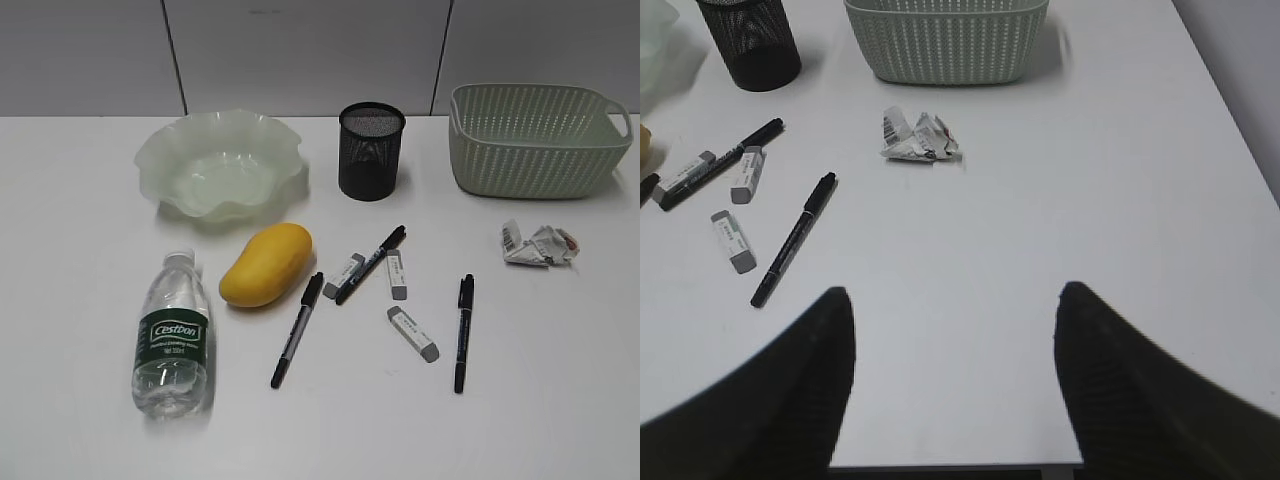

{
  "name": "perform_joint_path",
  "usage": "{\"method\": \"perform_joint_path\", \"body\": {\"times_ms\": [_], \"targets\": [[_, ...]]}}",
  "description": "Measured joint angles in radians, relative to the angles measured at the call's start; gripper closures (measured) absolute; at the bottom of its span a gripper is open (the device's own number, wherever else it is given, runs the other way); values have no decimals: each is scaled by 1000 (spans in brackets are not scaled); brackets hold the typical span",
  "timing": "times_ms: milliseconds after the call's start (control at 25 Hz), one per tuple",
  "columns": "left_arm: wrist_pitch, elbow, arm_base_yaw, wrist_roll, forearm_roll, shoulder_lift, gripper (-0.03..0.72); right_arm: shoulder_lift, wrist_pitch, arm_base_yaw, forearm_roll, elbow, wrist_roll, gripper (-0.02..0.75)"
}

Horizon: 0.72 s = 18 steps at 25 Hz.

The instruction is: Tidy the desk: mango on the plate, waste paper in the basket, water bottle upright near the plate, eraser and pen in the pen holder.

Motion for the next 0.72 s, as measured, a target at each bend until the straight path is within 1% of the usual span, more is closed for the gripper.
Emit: {"method": "perform_joint_path", "body": {"times_ms": [720], "targets": [[0, 0, 0, 0, 0, 0, 453, 0, 0, 0, 0, 0, 0, 237]]}}
